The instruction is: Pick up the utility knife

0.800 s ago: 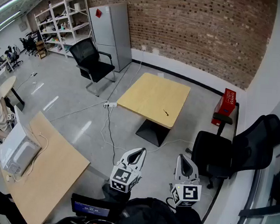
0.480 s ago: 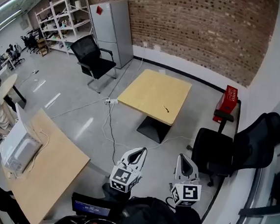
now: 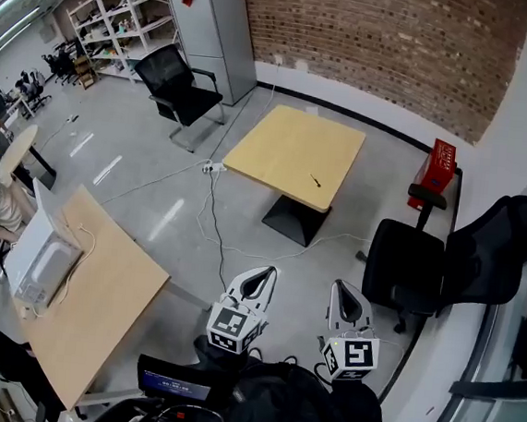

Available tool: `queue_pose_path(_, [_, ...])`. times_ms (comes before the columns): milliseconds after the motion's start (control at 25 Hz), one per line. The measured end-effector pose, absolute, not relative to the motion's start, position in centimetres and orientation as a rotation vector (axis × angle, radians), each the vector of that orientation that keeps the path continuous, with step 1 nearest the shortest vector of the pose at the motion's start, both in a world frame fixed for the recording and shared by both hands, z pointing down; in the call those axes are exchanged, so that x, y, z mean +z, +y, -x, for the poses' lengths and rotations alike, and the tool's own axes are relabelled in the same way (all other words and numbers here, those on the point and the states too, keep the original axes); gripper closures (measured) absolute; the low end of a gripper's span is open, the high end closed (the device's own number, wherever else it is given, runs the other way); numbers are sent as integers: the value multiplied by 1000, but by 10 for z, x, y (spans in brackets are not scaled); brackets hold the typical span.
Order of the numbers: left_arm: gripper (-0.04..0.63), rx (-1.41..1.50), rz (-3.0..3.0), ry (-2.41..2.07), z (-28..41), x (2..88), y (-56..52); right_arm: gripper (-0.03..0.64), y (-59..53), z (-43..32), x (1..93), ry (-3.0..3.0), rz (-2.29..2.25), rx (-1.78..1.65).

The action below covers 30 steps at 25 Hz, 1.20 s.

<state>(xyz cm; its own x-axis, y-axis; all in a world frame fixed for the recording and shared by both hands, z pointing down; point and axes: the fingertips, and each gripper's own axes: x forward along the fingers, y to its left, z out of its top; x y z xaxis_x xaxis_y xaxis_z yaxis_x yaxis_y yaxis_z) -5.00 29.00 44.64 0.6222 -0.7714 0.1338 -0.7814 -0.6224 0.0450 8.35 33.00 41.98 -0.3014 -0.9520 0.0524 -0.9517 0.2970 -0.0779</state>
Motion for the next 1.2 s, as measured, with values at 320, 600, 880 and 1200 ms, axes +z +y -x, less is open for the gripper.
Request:
queue_pose_path(320, [598,177,-2735,-1291,41,455,292,614,329,-81,430,2573,1842,-168])
queue_pose_path(600, [598,150,-2744,-1253,37,458,256,614,300,-72,432,2611,1850,-128])
queue_pose_path(880, [598,116,-2766,-1229,40,450,195,614,242,-70,421,2599,1890,-73])
queue_pose_path(1200, [598,117,-2780,-1149,56,455,134,614,179,-45,425,2598,1908,-90])
